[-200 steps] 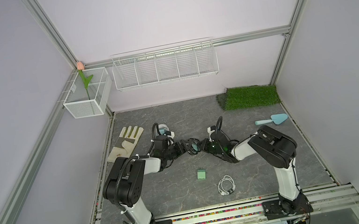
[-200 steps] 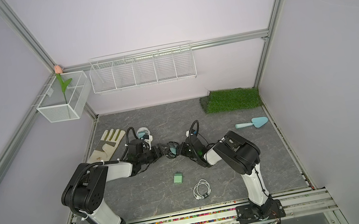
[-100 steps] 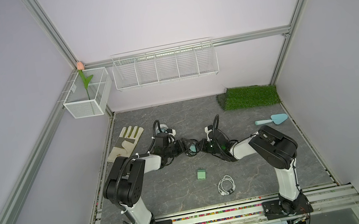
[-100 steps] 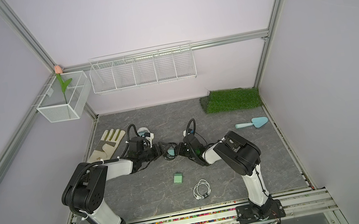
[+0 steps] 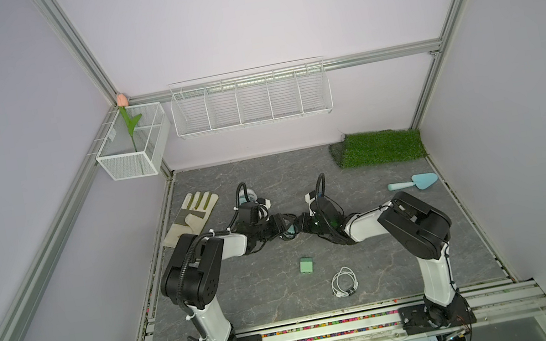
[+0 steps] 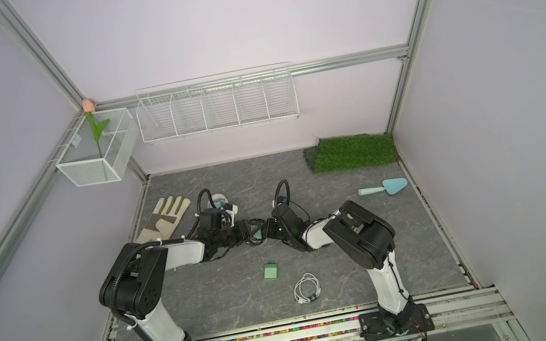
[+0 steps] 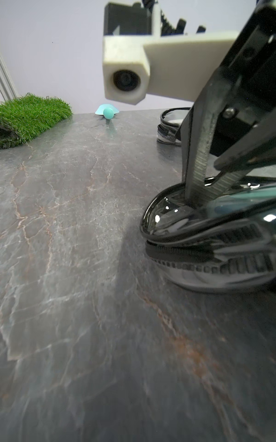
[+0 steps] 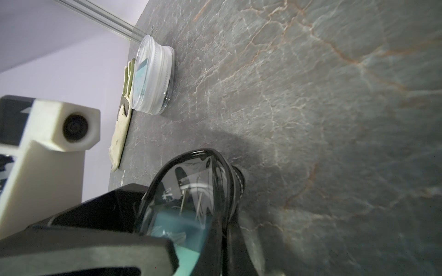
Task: Pack away charging kits
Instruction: Close the storage bag at the center of the board, then pick up the storage bag at the center of the board.
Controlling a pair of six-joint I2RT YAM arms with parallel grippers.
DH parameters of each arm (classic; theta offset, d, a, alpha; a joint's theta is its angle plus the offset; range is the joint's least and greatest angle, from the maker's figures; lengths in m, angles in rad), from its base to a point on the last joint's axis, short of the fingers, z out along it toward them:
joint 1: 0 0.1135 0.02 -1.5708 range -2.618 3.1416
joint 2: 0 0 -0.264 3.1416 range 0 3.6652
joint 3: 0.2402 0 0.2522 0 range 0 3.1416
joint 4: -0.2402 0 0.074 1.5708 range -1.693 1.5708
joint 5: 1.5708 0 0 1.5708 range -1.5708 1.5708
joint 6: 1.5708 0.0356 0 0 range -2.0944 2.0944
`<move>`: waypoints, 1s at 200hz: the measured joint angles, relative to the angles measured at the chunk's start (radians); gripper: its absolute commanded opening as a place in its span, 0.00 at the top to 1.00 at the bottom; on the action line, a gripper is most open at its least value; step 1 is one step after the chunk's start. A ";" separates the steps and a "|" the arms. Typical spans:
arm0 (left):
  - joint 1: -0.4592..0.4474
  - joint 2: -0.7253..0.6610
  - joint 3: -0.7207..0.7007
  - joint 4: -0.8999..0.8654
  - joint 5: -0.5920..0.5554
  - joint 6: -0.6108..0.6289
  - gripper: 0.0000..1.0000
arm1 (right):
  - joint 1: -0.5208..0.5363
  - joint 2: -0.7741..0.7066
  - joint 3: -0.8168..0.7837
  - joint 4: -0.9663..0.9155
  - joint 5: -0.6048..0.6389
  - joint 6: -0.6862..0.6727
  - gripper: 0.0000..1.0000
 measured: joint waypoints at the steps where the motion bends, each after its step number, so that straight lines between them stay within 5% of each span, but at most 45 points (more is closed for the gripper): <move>1: 0.000 0.000 0.000 0.000 0.001 0.000 0.42 | 0.000 0.000 0.000 -0.001 0.000 -0.001 0.93; 28: 0.000 0.019 0.013 0.000 0.014 -0.002 0.56 | 0.005 -0.001 0.009 -0.021 0.008 -0.013 0.93; 38: 0.000 0.024 0.017 -0.005 0.018 0.002 0.56 | 0.007 -0.001 0.012 -0.027 0.014 -0.018 0.93; 56: -0.001 0.026 0.028 -0.026 0.019 0.012 0.35 | 0.009 -0.003 0.015 -0.036 0.019 -0.031 0.92; 64: -0.001 0.026 0.039 -0.034 0.024 0.014 0.34 | 0.010 -0.005 0.016 -0.040 0.019 -0.037 0.93; 200: 0.029 0.032 0.124 -0.247 0.041 0.114 0.50 | 0.020 -0.023 0.048 -0.124 0.012 -0.139 0.93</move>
